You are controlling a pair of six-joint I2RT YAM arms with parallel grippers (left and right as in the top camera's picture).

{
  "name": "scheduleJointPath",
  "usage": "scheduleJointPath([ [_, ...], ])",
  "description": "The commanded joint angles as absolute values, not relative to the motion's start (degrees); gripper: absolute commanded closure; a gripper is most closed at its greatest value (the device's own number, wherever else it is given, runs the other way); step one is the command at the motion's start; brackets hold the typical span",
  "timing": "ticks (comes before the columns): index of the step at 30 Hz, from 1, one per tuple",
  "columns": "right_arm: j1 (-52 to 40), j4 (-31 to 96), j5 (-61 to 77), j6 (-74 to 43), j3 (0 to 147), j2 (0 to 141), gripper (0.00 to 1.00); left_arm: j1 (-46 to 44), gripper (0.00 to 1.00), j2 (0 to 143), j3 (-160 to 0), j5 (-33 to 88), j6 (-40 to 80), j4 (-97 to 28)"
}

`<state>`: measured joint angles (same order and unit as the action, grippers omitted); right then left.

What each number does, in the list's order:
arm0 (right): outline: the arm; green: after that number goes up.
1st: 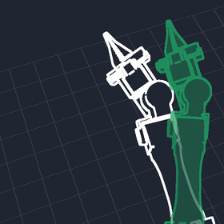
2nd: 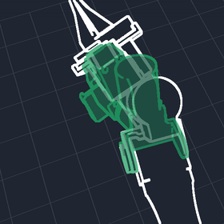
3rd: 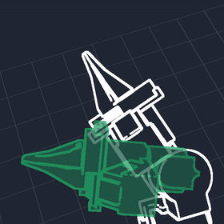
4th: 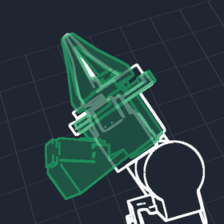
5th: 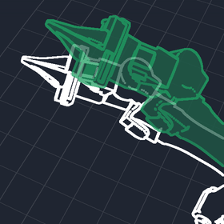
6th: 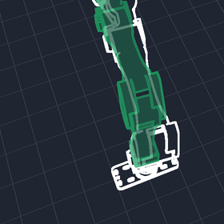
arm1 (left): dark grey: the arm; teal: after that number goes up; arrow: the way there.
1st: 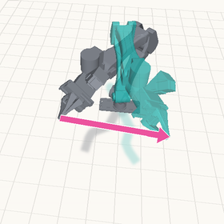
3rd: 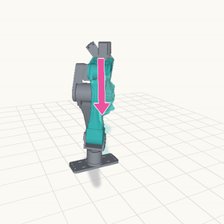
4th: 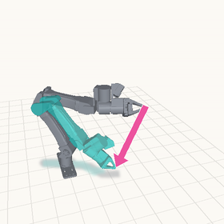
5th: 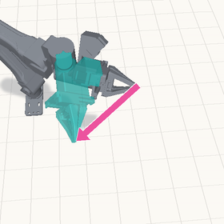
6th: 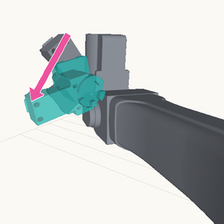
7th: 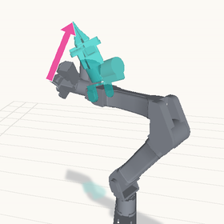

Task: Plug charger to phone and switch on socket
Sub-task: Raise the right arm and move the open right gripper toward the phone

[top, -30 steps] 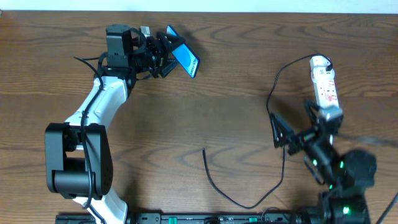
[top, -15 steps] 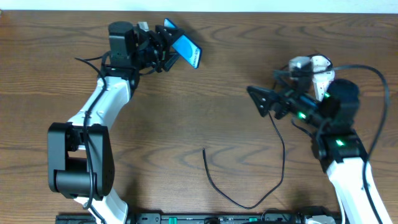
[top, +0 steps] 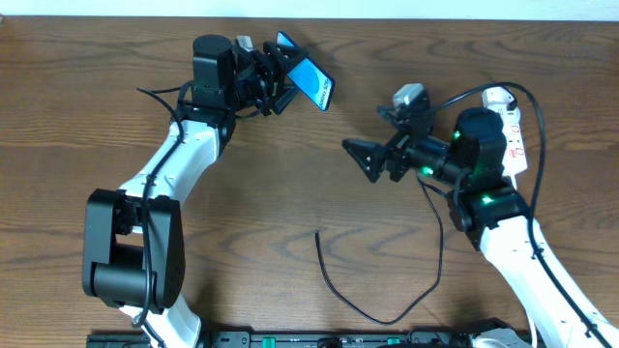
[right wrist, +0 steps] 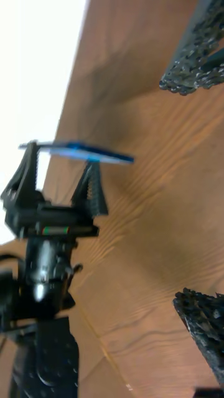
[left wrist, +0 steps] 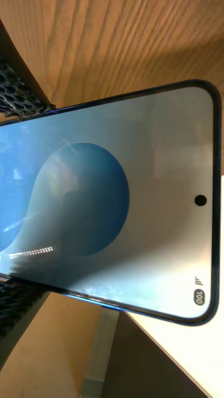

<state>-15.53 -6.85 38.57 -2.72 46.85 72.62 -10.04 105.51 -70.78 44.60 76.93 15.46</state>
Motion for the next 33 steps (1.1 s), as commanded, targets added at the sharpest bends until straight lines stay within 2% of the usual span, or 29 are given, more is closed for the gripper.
scheduleJointPath([
  [1,-16.25,-7.64,38.06,1.54,48.36,73.03,0.01,-11.46,0.93,103.5,-71.22,44.36,77.73,16.45],
  [10,-16.23,-11.09,37.74,-7.18,48.36,73.03,0.01,-13.06,0.93,103.5,-71.22,43.83,78.15,19.49],
  [16,-16.23,-11.99,31.4,-18.04,48.36,73.56,0.01,-13.1,0.93,103.5,-71.22,43.86,79.88,20.08],
  [21,-16.73,-13.67,31.77,-18.15,48.36,76.69,0.01,-13.23,0.93,103.5,-71.22,43.99,80.95,20.08],
  [33,-17.89,-15.75,32.95,-9.52,48.36,80.16,0.01,-14.9,0.93,103.5,-71.22,44.49,81.14,20.05],
])
